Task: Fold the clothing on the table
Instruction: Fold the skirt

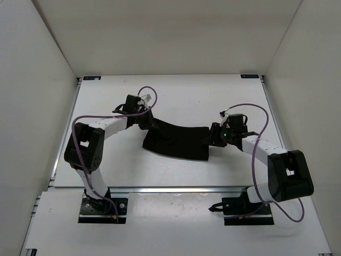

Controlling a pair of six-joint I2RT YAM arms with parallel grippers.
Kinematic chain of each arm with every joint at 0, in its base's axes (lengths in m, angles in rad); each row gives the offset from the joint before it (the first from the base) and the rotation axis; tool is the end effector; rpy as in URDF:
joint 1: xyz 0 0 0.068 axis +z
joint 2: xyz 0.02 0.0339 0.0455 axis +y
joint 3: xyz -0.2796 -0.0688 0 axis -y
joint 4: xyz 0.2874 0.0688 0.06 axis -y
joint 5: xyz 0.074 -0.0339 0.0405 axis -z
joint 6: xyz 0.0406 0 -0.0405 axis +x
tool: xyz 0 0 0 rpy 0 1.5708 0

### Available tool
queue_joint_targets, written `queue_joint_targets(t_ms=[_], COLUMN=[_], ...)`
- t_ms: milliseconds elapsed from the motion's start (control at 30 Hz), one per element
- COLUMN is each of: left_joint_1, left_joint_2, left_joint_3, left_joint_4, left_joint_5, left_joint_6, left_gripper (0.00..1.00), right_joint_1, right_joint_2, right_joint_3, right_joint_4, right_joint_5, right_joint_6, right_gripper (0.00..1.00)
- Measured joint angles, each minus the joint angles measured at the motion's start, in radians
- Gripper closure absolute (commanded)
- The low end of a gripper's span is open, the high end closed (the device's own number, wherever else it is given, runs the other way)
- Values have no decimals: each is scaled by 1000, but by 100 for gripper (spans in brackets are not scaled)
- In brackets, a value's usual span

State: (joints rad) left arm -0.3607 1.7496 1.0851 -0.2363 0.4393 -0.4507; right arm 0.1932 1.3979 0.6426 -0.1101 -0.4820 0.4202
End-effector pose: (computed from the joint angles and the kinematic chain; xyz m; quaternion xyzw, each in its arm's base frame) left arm 0.3698 -0.1579 0.1718 0.0301 0.9240 -0.3157 0.2136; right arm 0.2845 0.0748 0.1519 0.0213 0.9148 0.3148 0.2522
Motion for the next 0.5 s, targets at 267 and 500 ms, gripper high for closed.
queue_joint_targets(t_ms=[267, 500], left_joint_1=[89, 116], left_joint_2=[155, 129], left_joint_3=[51, 51], left_joint_4=[127, 124], left_joint_5=[-8, 19], left_joint_6=[-86, -80], left_gripper=[72, 17], right_joint_1=[0, -10], right_joint_2=[-9, -28], right_joint_3=[0, -35], right_joint_4=[37, 18], right_joint_5=[2, 33], right_joint_6=[8, 0], right_gripper=[45, 17])
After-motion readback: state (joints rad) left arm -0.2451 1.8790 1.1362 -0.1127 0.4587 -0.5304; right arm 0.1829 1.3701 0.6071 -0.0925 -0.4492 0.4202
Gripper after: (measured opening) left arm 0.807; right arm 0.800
